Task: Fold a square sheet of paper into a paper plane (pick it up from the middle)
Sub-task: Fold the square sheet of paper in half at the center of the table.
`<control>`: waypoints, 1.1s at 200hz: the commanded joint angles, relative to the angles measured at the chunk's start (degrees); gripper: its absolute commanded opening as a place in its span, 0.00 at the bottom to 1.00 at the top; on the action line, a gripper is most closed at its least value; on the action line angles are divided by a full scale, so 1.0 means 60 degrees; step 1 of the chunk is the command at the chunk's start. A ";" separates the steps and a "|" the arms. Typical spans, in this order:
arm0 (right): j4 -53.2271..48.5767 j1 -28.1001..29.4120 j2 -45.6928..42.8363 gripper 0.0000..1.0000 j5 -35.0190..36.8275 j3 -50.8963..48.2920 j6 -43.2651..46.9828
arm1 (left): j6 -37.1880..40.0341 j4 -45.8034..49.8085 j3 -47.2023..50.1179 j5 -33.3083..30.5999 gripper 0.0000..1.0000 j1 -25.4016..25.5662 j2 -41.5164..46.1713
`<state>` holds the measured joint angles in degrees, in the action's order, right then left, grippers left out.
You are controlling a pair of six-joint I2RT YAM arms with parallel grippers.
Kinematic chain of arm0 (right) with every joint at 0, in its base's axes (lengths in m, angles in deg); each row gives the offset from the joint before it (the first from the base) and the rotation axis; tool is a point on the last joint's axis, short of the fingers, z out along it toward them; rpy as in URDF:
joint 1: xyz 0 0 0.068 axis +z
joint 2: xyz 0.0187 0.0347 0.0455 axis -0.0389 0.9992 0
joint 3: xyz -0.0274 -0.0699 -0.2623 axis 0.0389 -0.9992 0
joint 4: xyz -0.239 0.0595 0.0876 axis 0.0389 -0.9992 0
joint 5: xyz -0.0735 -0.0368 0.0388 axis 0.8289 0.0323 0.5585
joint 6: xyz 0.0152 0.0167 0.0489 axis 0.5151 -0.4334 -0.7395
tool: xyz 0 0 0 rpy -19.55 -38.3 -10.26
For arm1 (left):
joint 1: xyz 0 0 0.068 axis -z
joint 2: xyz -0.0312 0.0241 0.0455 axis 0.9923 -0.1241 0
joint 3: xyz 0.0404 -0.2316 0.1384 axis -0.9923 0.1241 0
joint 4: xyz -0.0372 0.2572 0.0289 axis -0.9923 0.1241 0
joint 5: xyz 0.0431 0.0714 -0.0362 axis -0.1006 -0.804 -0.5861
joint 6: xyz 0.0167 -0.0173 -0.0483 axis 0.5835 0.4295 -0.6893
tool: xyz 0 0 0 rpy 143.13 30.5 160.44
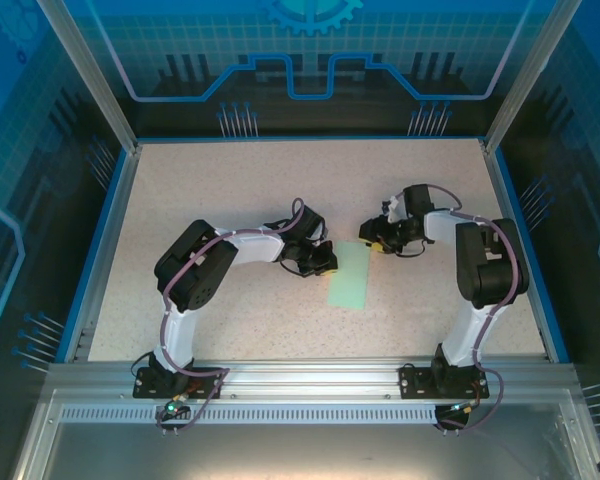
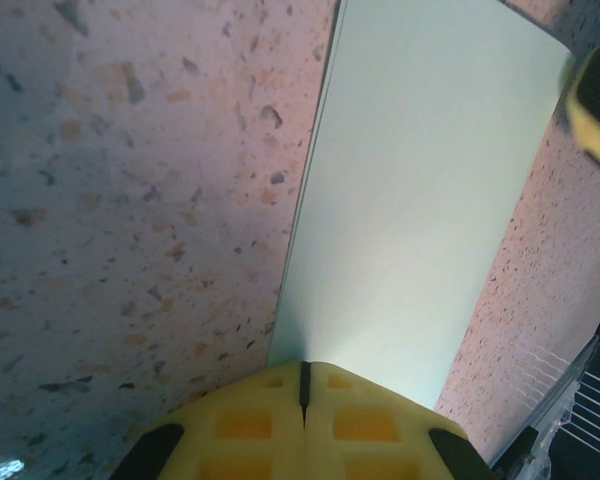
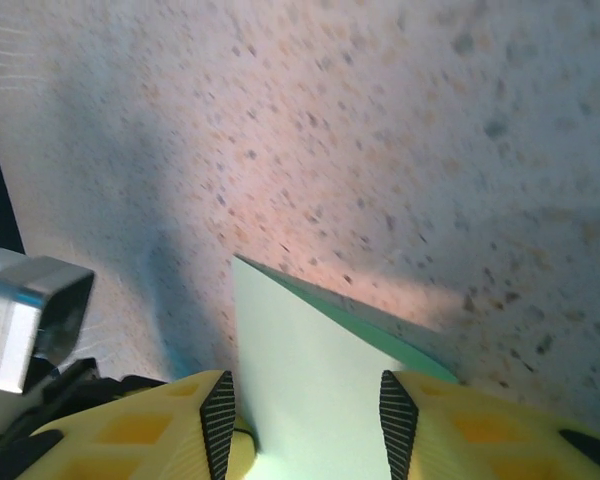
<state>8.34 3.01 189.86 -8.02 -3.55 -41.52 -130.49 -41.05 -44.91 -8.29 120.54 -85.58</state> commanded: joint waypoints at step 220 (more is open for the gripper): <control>0.0203 -0.0136 0.0029 0.46 -0.0345 -0.0290 -0.0297 | 0.0248 0.1084 0.0163 -0.0336 0.01 0.0130 -0.0219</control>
<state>8.29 2.50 186.52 -8.28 -4.03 -42.29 -130.46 -41.01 -44.93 -8.29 120.56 -85.58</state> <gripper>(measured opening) 0.467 0.068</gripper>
